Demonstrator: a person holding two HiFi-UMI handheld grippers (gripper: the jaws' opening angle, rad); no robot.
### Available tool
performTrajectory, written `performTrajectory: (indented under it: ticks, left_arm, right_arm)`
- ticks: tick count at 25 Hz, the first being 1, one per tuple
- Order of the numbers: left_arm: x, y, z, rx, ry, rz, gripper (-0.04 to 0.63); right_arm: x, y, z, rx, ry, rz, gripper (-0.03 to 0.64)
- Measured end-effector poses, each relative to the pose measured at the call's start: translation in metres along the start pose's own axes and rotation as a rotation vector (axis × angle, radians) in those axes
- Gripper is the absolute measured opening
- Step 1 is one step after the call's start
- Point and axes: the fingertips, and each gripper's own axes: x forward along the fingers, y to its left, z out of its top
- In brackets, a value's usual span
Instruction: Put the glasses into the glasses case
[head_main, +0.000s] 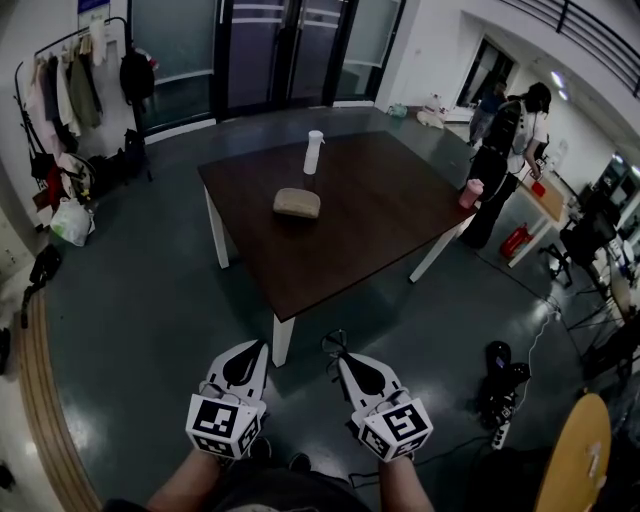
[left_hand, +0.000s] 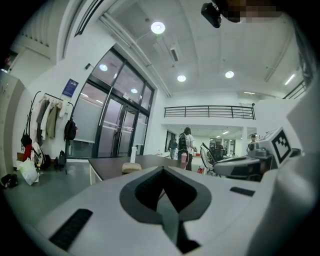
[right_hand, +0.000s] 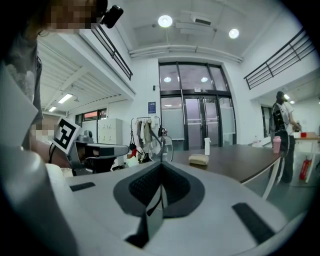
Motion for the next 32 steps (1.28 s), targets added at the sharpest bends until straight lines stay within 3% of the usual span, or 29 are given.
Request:
performTrajectory:
  ticks: [9,17,25,32]
  left_arm:
    - [0.016,0.03,0.003,0.038,-0.022,-0.014,0.006]
    - [0.027,0.047,-0.01,0.028,0.025,-0.044,0.006]
    - [0.074,0.065,-0.024,0.014,0.063,-0.023,0.006]
    - [0.139,0.081,-0.015,0.015,0.07,0.047,0.006]
  right_arm:
    - [0.018,-0.008,-0.001,0.022,0.002,-0.05,-0.011]
    - [0.028,-0.015,-0.008,0.082,0.001,-0.1,-0.011]
    - [0.06,-0.053,-0.019,0.115,0.01,-0.088,-0.011]
    - [0.116,-0.117,-0.001,0.08,0.006,0.003,-0.011]
